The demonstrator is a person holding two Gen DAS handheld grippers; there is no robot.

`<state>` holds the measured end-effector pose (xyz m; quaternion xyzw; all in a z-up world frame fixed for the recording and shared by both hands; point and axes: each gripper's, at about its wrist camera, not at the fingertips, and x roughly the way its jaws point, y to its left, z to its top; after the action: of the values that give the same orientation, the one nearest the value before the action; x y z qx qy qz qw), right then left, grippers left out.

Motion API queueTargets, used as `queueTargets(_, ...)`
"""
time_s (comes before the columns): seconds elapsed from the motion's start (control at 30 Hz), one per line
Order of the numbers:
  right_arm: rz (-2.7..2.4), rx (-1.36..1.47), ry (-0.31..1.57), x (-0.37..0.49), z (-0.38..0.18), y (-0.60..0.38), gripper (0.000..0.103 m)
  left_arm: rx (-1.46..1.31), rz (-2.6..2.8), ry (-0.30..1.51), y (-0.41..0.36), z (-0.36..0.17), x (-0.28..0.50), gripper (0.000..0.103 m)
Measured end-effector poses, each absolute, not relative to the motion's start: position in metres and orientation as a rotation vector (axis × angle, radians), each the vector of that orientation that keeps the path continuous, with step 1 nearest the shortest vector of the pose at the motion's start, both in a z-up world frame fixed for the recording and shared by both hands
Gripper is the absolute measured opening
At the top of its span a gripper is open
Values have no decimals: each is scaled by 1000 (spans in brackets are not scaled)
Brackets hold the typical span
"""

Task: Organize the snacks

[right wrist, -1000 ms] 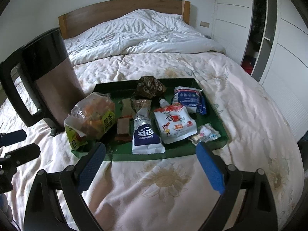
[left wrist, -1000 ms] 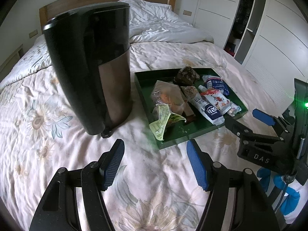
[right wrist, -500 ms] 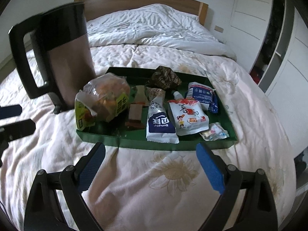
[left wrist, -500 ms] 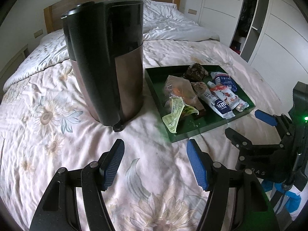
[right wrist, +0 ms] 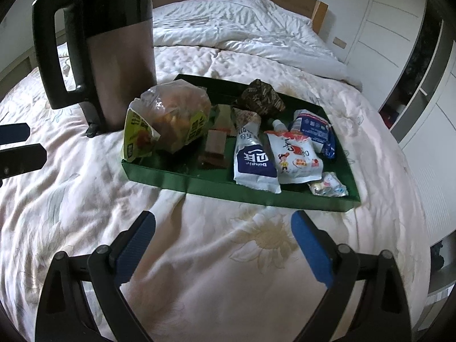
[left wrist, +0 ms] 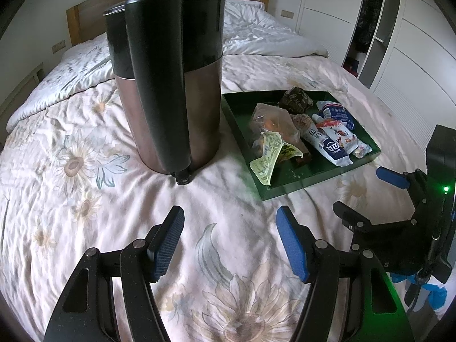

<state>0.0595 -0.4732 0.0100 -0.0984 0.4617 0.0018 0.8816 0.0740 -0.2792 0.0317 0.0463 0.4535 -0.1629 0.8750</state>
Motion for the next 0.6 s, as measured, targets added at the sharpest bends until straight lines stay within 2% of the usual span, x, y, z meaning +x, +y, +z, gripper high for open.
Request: queueTargets(0.6, -4, -165, 965, 56, 11, -478, 103, 103, -368, 965, -279, 33, 73, 64)
